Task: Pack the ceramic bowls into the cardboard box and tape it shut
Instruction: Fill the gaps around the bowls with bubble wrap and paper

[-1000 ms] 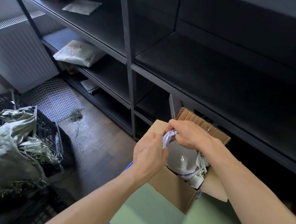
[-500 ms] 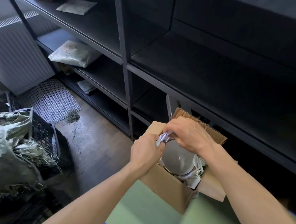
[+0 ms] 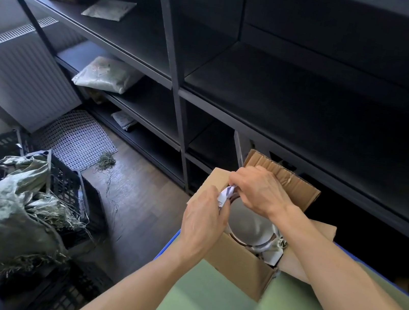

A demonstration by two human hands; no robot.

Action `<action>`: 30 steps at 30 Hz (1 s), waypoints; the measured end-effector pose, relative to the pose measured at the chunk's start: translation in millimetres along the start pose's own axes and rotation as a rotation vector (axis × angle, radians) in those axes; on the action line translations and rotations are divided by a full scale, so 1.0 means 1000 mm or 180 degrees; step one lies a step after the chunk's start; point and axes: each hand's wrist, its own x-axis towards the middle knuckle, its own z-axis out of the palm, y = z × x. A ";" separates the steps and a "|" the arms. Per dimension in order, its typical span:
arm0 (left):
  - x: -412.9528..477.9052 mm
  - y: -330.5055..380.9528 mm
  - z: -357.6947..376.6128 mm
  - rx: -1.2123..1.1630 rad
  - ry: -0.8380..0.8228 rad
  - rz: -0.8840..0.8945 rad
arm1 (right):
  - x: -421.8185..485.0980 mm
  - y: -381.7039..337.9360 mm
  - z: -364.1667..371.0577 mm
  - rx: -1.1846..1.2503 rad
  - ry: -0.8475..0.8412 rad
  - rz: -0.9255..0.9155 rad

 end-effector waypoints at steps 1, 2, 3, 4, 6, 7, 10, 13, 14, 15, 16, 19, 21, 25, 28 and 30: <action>0.000 -0.001 -0.001 -0.0126 0.0005 -0.0031 | 0.000 0.000 0.000 -0.0005 0.0004 -0.0013; -0.001 -0.002 -0.003 -0.0175 -0.0014 -0.0033 | 0.001 -0.001 0.000 -0.0023 0.0011 -0.0030; -0.001 -0.003 -0.005 -0.0128 -0.0015 0.0008 | 0.001 -0.001 0.000 -0.0050 0.0017 -0.0048; -0.003 -0.004 -0.006 -0.0023 0.0018 0.0078 | 0.002 -0.001 -0.001 -0.0073 0.0019 -0.0061; -0.005 -0.004 -0.008 0.0166 0.0113 0.0167 | 0.001 -0.001 -0.001 -0.0069 0.0028 -0.0046; -0.005 -0.003 -0.008 0.0239 0.0120 0.0169 | 0.000 -0.001 -0.001 -0.0043 0.0042 -0.0021; -0.001 0.002 -0.009 0.0497 0.0038 0.0116 | -0.003 -0.001 0.001 0.0058 0.0000 0.0010; 0.004 0.005 -0.010 0.0827 0.0082 0.0239 | -0.002 0.002 0.002 0.0129 -0.0109 0.0044; 0.006 0.005 -0.009 0.0876 0.0129 0.0320 | -0.001 0.003 0.002 0.0135 -0.0146 0.0050; 0.007 0.004 -0.008 0.0910 0.0206 0.0441 | 0.001 0.004 0.000 0.0127 -0.0205 0.0049; 0.008 0.003 -0.007 0.0947 0.0278 0.0561 | 0.003 0.005 -0.002 0.0111 -0.0271 0.0034; 0.008 -0.001 -0.006 0.0988 0.0307 0.0751 | 0.006 0.003 -0.009 0.0014 -0.0371 0.0033; 0.006 -0.004 -0.007 0.0854 0.0214 0.0751 | 0.005 -0.001 -0.009 -0.0052 -0.0280 0.0122; 0.007 -0.006 -0.001 0.1043 0.0036 0.0632 | -0.003 -0.007 -0.004 -0.0088 -0.0153 0.0202; 0.006 -0.004 0.001 0.1212 0.0063 0.0838 | -0.006 -0.007 -0.002 -0.0160 -0.0065 0.0174; 0.004 -0.008 0.002 0.1281 0.0084 0.0957 | -0.008 -0.007 -0.001 -0.0162 -0.0046 0.0209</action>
